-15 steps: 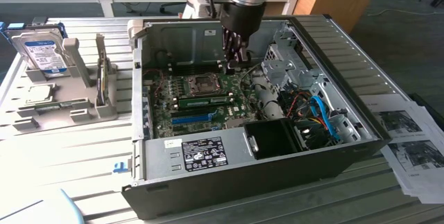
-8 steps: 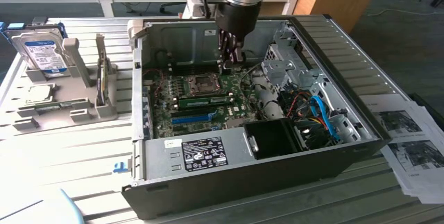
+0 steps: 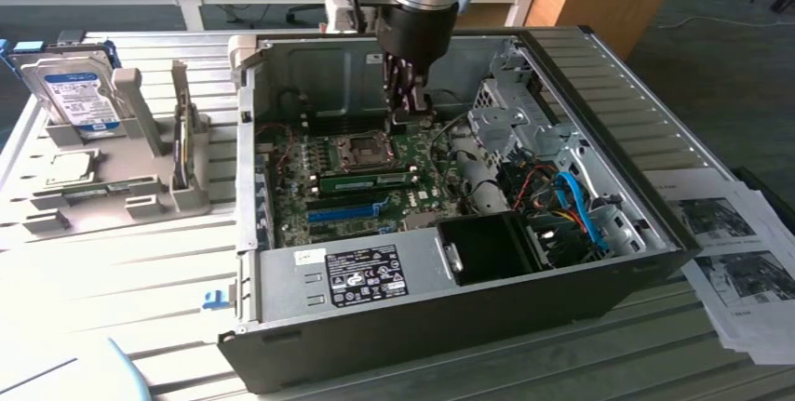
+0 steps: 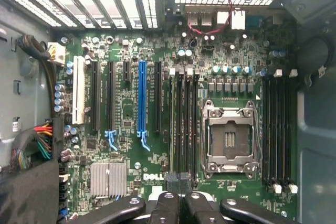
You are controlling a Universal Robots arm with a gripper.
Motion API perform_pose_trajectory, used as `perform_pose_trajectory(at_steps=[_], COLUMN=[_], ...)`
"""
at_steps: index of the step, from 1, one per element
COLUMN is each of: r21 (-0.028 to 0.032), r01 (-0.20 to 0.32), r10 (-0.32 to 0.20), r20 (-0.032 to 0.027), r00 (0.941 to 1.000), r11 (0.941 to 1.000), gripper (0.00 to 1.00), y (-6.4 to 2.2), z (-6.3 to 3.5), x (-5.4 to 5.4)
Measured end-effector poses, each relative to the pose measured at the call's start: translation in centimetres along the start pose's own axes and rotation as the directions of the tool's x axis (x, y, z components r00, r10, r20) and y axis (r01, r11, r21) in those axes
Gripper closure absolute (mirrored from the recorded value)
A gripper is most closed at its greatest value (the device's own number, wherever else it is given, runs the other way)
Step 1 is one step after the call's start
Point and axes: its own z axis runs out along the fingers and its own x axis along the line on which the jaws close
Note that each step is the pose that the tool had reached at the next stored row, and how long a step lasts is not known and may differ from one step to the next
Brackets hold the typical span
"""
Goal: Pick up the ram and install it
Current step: 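Press down the ram until it locks into place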
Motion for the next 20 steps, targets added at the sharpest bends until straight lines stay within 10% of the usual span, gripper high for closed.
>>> perform_pose_trajectory(at_steps=[20], r21=[0.0000], r01=[0.000], r10=[0.000], r20=[-0.0001], r00=[1.0000], r11=[1.0000], gripper=[0.91], y=[2.41], z=[0.07], x=[0.0])
